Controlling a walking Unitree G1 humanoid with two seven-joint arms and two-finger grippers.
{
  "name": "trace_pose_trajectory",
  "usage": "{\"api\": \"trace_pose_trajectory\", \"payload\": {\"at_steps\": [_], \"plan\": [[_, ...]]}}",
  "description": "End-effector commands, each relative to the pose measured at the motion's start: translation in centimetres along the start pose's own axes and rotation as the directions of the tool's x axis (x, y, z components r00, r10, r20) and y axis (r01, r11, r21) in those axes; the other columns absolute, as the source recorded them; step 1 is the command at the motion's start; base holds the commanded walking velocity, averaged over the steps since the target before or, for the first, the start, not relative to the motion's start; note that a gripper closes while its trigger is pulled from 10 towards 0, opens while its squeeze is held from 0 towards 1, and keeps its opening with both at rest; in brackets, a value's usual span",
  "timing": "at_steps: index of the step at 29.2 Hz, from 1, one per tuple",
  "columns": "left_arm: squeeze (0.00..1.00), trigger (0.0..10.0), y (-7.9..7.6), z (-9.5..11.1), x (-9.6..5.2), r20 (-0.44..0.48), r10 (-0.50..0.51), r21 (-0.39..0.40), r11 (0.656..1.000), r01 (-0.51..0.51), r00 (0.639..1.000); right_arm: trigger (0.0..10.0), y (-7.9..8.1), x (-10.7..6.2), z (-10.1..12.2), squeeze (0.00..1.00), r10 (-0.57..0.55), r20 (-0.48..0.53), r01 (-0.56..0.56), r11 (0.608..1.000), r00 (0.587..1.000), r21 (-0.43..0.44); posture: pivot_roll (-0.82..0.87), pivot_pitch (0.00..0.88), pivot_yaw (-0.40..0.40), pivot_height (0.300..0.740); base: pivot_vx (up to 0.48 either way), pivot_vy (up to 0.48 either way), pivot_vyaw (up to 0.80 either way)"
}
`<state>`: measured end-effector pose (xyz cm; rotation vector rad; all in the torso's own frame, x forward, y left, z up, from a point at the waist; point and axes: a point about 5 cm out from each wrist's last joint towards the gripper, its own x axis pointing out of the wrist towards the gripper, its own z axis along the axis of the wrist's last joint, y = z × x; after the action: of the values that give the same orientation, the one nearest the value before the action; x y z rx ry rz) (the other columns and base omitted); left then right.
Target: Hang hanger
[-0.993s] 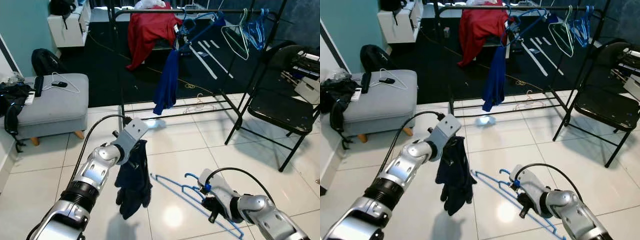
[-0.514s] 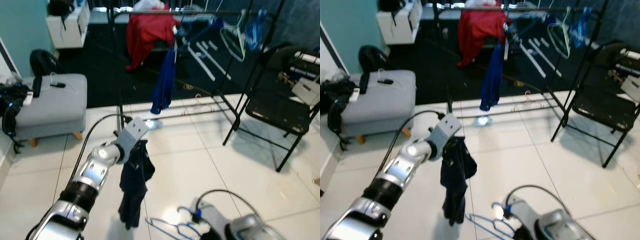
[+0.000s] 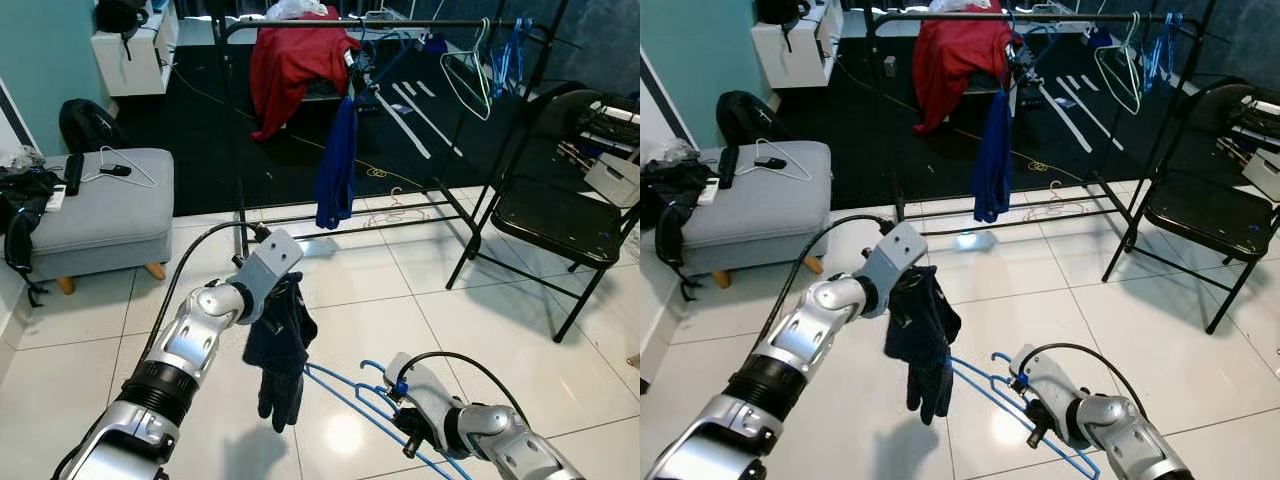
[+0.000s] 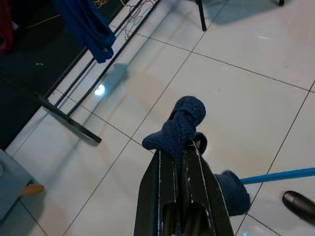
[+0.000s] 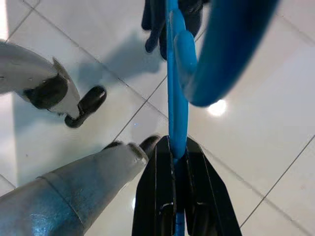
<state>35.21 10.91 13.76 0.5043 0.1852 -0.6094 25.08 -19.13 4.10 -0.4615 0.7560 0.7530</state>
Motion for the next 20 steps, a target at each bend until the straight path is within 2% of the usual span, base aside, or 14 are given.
{"api": "trace_pose_trajectory", "payload": {"at_steps": [1, 9, 15, 20], "plan": [[0.00, 10.0, 0.2, -0.1, -0.3, 0.001, 0.002, 0.043, 0.999, -0.002, 1.000, 10.0, -0.2, -0.8, 1.0, 0.00, 0.002, 0.029, -0.002, 1.000, 1.000, -0.003, -0.06, 0.085, -0.009, 0.740, 0.000, 0.000, 0.00], [0.00, 10.0, 0.0, 0.3, -0.3, 0.010, -0.006, 0.037, 0.999, 0.005, 1.000, 10.0, 0.0, -1.8, 3.1, 0.00, -0.015, 0.085, 0.016, 1.000, 0.996, -0.011, -0.06, 0.085, -0.006, 0.740, 0.000, 0.000, 0.00], [0.00, 10.0, -0.1, 0.4, -0.3, 0.014, -0.014, 0.038, 0.999, 0.013, 1.000, 10.0, 0.1, -2.0, 3.3, 0.00, -0.013, 0.081, 0.014, 1.000, 0.997, -0.008, -0.06, 0.084, -0.009, 0.740, 0.000, 0.000, 0.00], [0.00, 10.0, -0.3, 0.3, -0.4, 0.012, -0.027, 0.047, 0.999, 0.027, 1.000, 10.0, 0.6, -2.3, 2.8, 0.00, 0.014, 0.038, -0.015, 1.000, 0.999, 0.018, -0.06, 0.086, -0.007, 0.740, 0.000, 0.000, 0.00]]}}
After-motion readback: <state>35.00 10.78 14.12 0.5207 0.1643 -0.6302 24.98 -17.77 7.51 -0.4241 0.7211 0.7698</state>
